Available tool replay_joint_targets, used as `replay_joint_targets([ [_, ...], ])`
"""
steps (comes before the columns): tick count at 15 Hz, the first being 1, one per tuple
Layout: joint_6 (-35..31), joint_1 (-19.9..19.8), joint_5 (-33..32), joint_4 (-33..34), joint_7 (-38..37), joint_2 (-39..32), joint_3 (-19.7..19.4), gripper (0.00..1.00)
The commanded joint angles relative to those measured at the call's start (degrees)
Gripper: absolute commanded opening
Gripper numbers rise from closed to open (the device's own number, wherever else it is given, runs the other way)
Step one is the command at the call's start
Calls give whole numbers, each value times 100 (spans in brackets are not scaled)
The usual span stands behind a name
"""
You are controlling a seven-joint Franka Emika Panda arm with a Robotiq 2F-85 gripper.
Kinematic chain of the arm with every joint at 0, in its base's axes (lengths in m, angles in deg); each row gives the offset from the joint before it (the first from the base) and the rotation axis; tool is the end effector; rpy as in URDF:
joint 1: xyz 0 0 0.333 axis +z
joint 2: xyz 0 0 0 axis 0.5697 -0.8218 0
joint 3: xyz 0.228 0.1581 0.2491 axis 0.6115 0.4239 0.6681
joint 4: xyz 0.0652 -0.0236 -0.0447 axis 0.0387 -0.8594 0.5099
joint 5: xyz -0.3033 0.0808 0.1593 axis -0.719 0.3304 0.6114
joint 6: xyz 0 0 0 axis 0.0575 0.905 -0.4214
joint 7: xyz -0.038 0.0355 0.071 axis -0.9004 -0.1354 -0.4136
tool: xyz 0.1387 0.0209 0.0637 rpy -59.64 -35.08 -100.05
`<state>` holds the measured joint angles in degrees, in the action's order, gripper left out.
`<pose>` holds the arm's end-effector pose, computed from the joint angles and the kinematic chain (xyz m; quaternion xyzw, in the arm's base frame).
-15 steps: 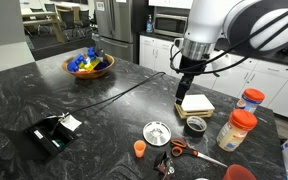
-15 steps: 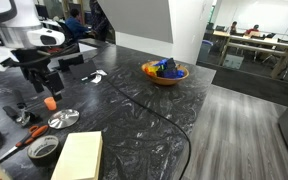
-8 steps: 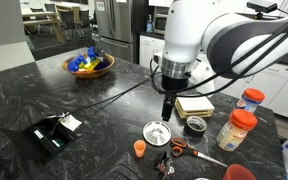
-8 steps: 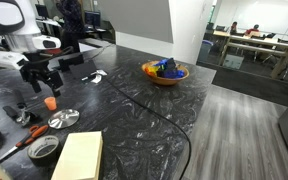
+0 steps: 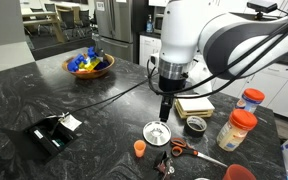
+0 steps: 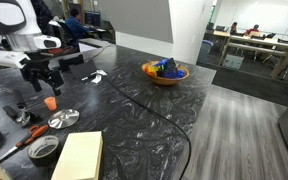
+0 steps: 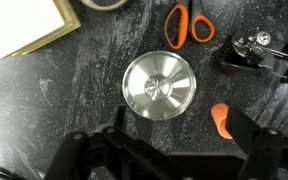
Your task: Put the small orange cup in the big orange cup
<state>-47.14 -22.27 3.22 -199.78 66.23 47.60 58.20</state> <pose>0.4630 0.2306 0.4730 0.9880 0.1504 0.0135 0.0331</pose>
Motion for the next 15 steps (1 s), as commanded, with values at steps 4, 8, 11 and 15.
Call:
replay_joint_targets([
  [4,14,51,0,13,-2,-4,-48,100],
  [8,18,77,-10,95,30,-91,-28,100],
  [11,-58,130,-23,156,-6,-176,-16,100],
  [15,-223,206,-4,244,-231,-325,-4,100],
])
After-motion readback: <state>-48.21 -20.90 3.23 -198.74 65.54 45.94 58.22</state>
